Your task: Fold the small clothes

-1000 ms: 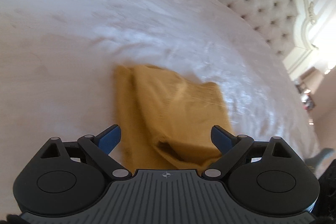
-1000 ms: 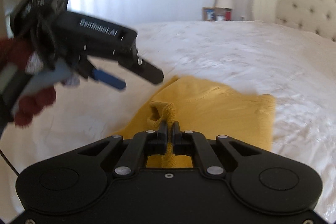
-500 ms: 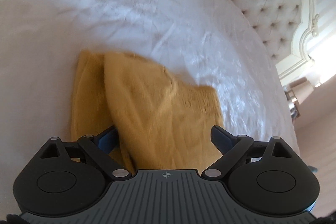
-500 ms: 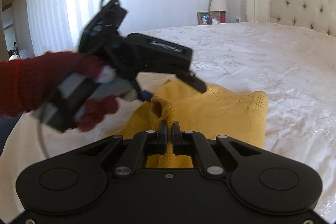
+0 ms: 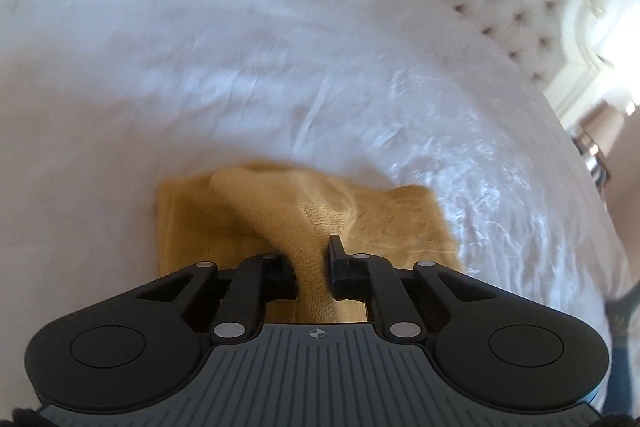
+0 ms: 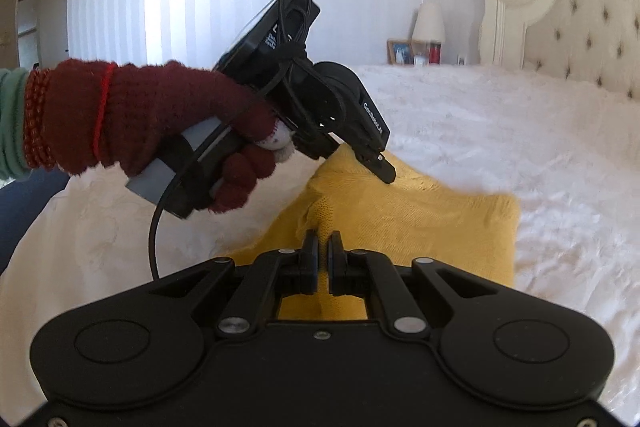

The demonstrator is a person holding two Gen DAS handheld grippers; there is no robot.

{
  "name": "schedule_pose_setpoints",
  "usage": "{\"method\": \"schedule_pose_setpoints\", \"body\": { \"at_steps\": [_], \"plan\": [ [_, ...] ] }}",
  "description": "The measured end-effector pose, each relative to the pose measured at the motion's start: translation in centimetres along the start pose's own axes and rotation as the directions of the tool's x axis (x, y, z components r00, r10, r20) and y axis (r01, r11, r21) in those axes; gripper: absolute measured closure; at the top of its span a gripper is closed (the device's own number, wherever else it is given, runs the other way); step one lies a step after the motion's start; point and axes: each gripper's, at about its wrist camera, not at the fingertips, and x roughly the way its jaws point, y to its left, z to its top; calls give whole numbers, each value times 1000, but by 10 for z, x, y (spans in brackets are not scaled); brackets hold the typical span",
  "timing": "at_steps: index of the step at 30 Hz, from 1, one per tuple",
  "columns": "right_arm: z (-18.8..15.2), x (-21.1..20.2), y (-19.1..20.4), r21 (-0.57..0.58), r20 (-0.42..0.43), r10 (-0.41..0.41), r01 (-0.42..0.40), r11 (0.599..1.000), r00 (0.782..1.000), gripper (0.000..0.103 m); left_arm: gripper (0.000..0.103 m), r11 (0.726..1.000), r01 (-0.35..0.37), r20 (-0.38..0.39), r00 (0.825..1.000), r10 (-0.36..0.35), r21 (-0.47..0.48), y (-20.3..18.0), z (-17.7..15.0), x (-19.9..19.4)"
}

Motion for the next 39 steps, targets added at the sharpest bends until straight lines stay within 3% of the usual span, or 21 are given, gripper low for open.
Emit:
{"method": "schedule_pose_setpoints", "body": {
  "at_steps": [4,7,9,11,13,14,16,17,19,21,23,26,31,36,39],
  "plan": [
    [4,4,19,-52,16,25,-24,998,1000,94,91,999,3,28,1000,-4,50,1,5,-21],
    [-4,30,33,-68,-62,48,-53,996,997,91,89,998,-56,-31,998,57,41,19,-1,-2],
    [-13,46,39,-71,-113,68,-77,995,991,82,80,993,-110,-70,991,112,32,32,-11,15],
    [-17,49,42,-63,-144,106,-116,991,984,79,61,993,-117,-35,992,117,8,41,-18,15],
    [-17,39,35,-36,-130,157,-163,986,979,58,55,995,-97,-16,995,97,-28,47,-20,7],
    [-16,33,30,-24,-123,173,-177,984,977,53,43,994,-101,-14,995,100,-30,48,-20,3],
    [-13,21,18,0,-108,175,-176,984,979,43,20,983,-182,19,983,182,0,45,-20,-12],
    [-11,16,10,21,-98,171,-170,985,980,40,20,981,-194,45,980,193,18,41,-22,-19],
    [-6,6,-10,82,-71,158,-152,985,985,18,20,979,-197,77,978,193,43,36,-25,-35],
    [-3,0,-31,139,-48,128,-120,983,991,10,18,976,-208,105,974,200,70,26,-30,-50],
    [1,0,-53,194,-44,69,-59,979,997,9,10,972,-213,136,971,198,103,12,-39,-62],
    [7,12,-83,234,-58,-18,31,972,998,7,8,967,-204,156,971,180,156,-7,-57,-70],
    [13,56,-116,257,-127,-66,97,961,990,7,8,951,-217,105,975,198,219,-22,-88,-56],
    [7,93,-151,330,-204,-81,146,933,976,8,8,963,-235,12,972,236,133,1,-116,-41],
    [0,115,-174,373,-282,-108,212,903,953,8,8,964,-238,18,971,237,116,8,-130,-43]
  ]
}}
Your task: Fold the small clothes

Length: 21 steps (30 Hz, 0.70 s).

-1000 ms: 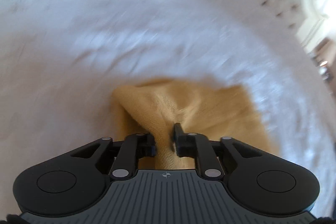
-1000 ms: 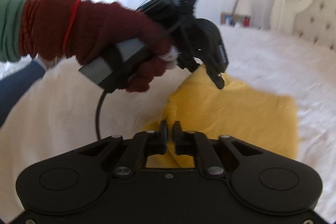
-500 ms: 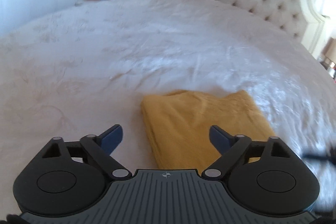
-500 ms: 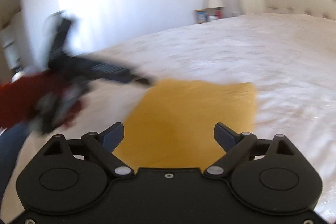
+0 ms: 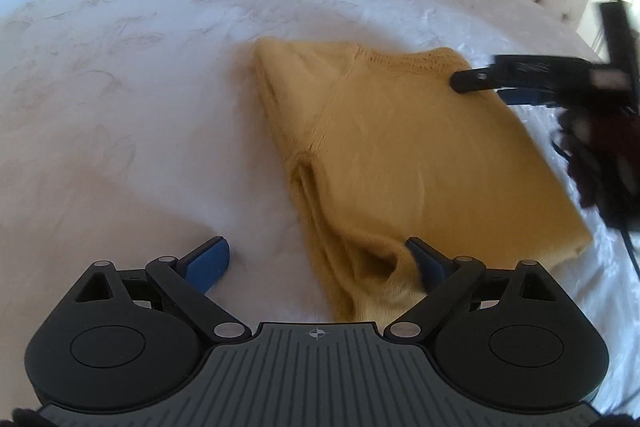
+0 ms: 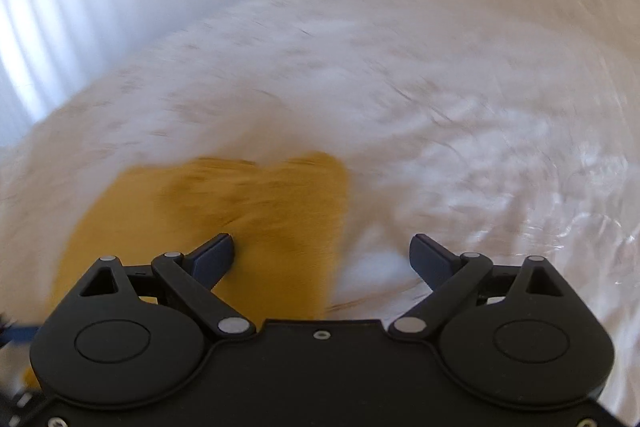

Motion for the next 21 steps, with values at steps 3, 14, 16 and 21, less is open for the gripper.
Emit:
{"method": "schedule_pose_setpoints", "body": {
  "at_steps": [3,14,16,21],
  "plan": [
    [2,12,-15,66,-22,6,-5,998,1000,6,8,1000,-2,1,1000,2,-13,2,0,1],
    [-15,-30,-33,203,18,235,-234,951,972,6,5,983,151,6,988,-152,-104,3,7,-1],
    [-21,-30,-36,220,5,276,-270,937,961,6,5,979,167,-4,986,-169,-113,-1,10,5],
    [-29,-22,-35,222,-10,333,-322,920,943,3,1,959,227,-1,973,-230,-172,-5,15,22]
  ]
}}
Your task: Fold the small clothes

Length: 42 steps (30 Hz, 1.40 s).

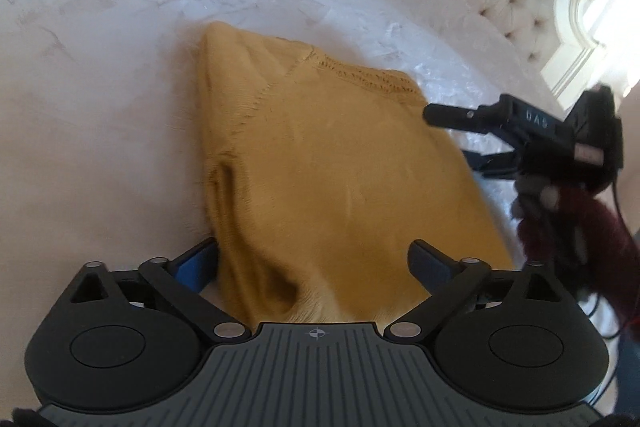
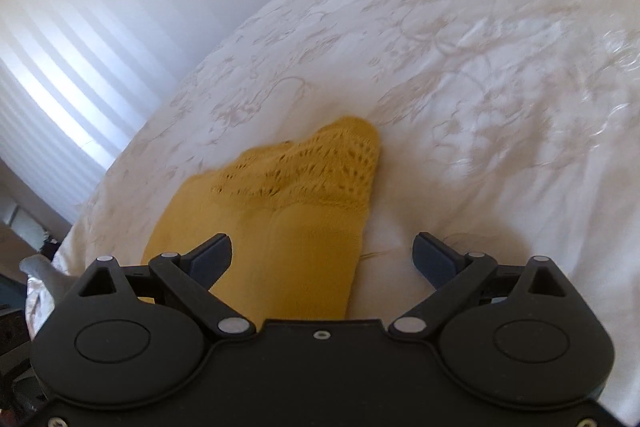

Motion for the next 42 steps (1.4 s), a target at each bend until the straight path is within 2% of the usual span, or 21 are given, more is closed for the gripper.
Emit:
{"method": "schedule_pose_setpoints", "body": {
  "at_steps": [6,11,12,14,15,17,19,22,27,32,36,39,40,42],
  "plan": [
    [6,25,-3,42,-14,114,-114,993,993,1,1,997,76,10,997,-76,-19,0,8,16],
    [10,43,-2,74,-29,217,-215,974,976,1,1,985,150,33,988,-148,-80,5,11,22],
    [11,44,0,69,-36,221,-218,973,975,5,2,983,161,34,987,-159,-87,5,10,21],
    [11,45,2,67,-54,214,-211,975,975,34,7,978,189,25,982,-188,-88,3,9,22],
    [10,45,2,70,-63,179,-174,982,982,56,17,976,201,18,980,-200,-85,2,9,21],
    [7,41,4,64,-60,157,-153,986,986,59,89,974,203,-12,979,-205,-103,2,7,22],
    [6,33,12,52,-44,133,-130,990,990,61,88,969,214,-26,975,-218,-124,3,7,22],
    [6,10,27,55,-5,143,-143,988,990,64,88,974,212,10,977,-212,-75,-8,11,6],
    [-5,-45,57,24,23,119,-120,993,993,64,88,959,283,24,959,-283,-14,-42,12,-35],
    [-30,-102,71,31,49,104,-105,994,993,64,88,939,338,-2,941,-338,60,-80,-7,-69],
    [-58,-143,74,51,66,100,-104,993,993,64,88,926,370,-29,929,-369,81,-103,-36,-93],
    [-84,-160,67,64,41,84,-87,994,996,63,88,926,370,-56,929,-366,78,-111,-71,-105],
    [-94,-162,62,62,26,60,-62,996,998,62,87,930,362,-72,931,-357,63,-110,-86,-105],
    [-116,-162,52,29,0,-55,55,998,998,58,86,951,309,-125,945,-303,33,-107,-115,-98]
  ]
}}
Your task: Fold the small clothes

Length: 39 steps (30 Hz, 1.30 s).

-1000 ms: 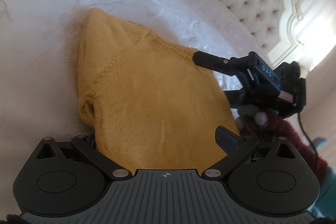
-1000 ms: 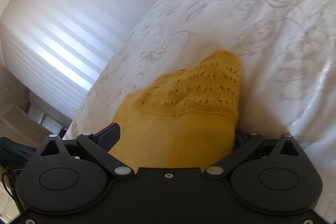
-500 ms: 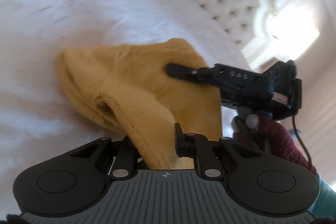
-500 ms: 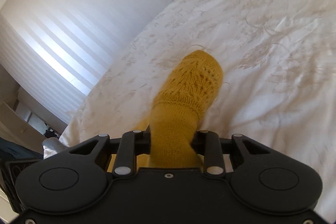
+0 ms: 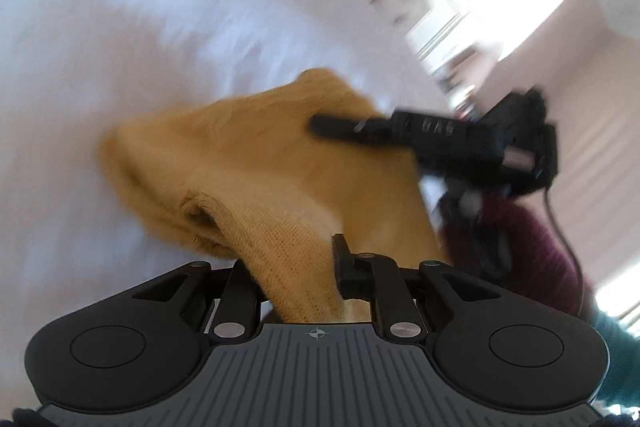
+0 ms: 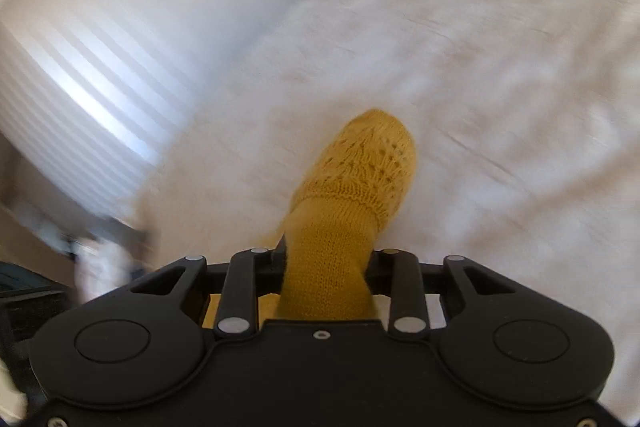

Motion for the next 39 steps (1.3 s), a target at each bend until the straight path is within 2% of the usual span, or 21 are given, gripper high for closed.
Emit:
{"method": "schedule_pose_setpoints", "body": {
  "at_steps": [1,2,3,4,5,8,10,13,16,18,23,25,29,31,32,34,37,39],
  "plan": [
    [-10,4,-6,-31,-12,-82,81,996,997,54,86,999,-45,-36,998,45,-20,4,-16,7],
    [-18,9,-11,-49,-21,-147,146,988,989,52,86,994,-104,-82,991,101,-33,9,-35,16],
    [-26,13,-19,-50,-21,-194,193,980,981,46,85,988,-152,-116,982,147,-35,14,-50,22],
    [-31,12,-27,-33,-5,-199,199,979,980,42,84,986,-164,-106,982,159,-43,19,-60,24],
    [-34,10,-33,-4,18,-192,192,981,981,41,84,986,-151,-55,988,147,-73,22,-71,19],
    [-31,2,-38,29,64,-200,199,980,978,35,83,979,-164,-29,986,162,-123,24,-73,12],
    [-30,-6,-34,24,106,-195,193,981,975,35,82,978,-189,-18,982,188,-84,16,-66,9],
    [-31,-24,-30,20,168,-178,177,984,970,35,79,971,-234,32,972,233,51,-5,-65,-6],
    [-33,-36,-28,-5,206,-202,207,978,957,35,70,959,-251,109,965,237,130,-20,-48,-20],
    [-34,-38,-28,-32,209,-222,234,972,952,35,67,947,-274,166,955,246,168,-27,-31,-23],
    [-34,-27,-29,-64,191,-234,250,966,953,35,63,935,-305,236,936,260,181,-34,8,1],
    [-33,-21,-27,-85,180,-238,256,963,955,35,63,922,-338,253,924,288,186,-33,24,21],
    [-34,-8,-25,-121,157,-237,257,959,959,35,63,895,-396,236,908,347,206,-25,42,59],
    [-33,-1,-26,-136,149,-241,262,955,959,34,63,874,-437,236,891,388,213,-15,42,67],
    [-33,3,-27,-148,146,-251,271,951,957,34,63,843,-491,234,865,443,221,-9,41,77],
    [-31,13,-33,-165,140,-288,309,937,947,26,60,767,-595,223,803,553,239,5,33,87],
    [-28,24,-45,-142,124,-289,305,942,949,21,60,766,-604,252,794,553,220,15,20,83],
    [-26,28,-45,-144,127,-293,309,940,948,17,60,753,-614,253,788,562,239,11,18,80]
  ]
}}
